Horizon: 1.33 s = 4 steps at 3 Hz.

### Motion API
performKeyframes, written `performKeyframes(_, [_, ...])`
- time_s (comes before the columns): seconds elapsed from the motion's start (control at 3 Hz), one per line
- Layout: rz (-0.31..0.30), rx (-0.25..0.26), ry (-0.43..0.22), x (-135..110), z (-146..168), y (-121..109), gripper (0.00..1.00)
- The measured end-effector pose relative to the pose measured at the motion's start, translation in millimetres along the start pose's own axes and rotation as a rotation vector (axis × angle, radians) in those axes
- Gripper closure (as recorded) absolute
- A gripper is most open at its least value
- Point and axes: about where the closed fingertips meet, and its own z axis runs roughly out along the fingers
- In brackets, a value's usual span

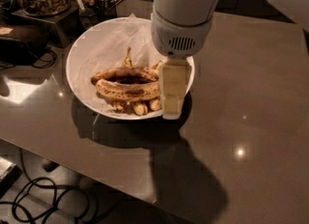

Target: Pick banana from white bowl

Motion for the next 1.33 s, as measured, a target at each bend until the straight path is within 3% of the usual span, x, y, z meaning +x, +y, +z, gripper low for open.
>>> performKeyframes(0.33, [-0.003, 0.002, -0.003, -2, -1, 0, 0.00])
performKeyframes(1.0, [0.018, -0.131, -0.106, -49, 23, -1, 0.01])
performKeyframes(1.33, [0.023, -0.198, -0.127, -66, 37, 0, 0.07])
